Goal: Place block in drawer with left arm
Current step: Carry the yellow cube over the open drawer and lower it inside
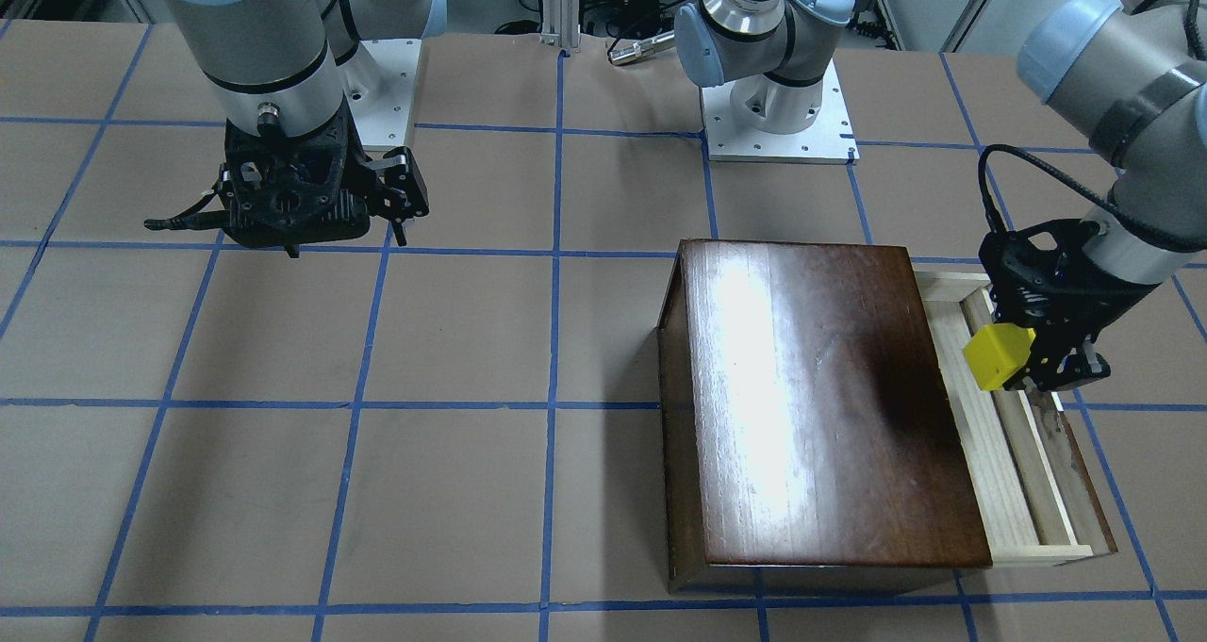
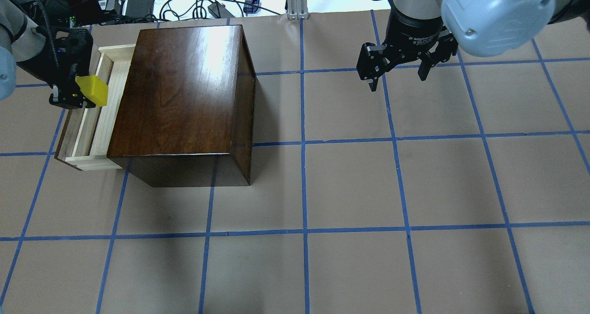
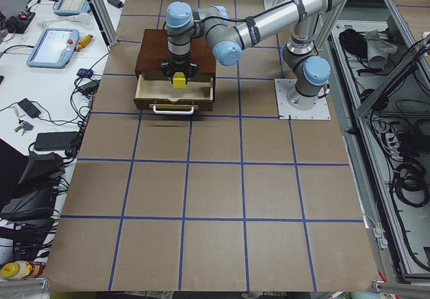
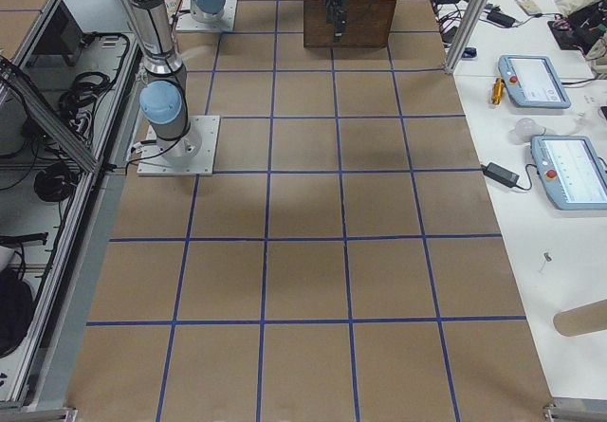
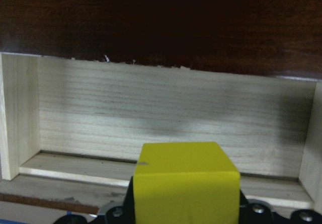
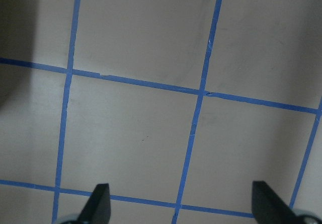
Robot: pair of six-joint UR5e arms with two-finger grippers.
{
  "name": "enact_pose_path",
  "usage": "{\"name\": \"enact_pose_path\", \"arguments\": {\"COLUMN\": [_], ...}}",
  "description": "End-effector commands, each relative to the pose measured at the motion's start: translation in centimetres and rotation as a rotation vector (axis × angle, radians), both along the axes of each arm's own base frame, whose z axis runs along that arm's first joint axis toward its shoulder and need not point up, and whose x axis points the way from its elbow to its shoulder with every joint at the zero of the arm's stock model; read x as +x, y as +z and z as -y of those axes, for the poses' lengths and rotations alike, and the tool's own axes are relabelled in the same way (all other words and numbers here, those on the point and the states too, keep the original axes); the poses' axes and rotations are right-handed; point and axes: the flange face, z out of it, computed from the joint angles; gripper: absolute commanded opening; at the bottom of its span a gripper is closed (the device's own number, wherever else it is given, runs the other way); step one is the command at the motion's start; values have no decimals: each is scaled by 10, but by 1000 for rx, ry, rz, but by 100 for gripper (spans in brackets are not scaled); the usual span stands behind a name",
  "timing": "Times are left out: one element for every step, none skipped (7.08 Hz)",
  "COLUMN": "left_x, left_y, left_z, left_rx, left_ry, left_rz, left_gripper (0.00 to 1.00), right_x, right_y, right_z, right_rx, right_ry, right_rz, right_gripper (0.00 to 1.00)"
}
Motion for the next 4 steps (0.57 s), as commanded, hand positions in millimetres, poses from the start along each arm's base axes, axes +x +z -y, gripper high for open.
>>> {"name": "enact_pose_path", "arguments": {"left_x": [3, 4, 6, 6], "left_y": [-40, -57, -62, -62], "left_z": [15, 19, 20, 20], "left_rx": [46, 68, 69, 66], "left_ry": [-11, -14, -11, -11], "left_rz": [-20, -22, -23, -26], "left_gripper": [0, 0, 0, 33], "right_x": [0, 0, 0, 0], "right_y": [0, 0, 0, 0], "right_z": [0, 0, 0, 0], "right_rx": [0, 0, 0, 0], "right_ry": [0, 1, 0, 1], "right_rz": [-1, 1, -1, 1], "right_gripper": [100, 100, 100, 100]}}
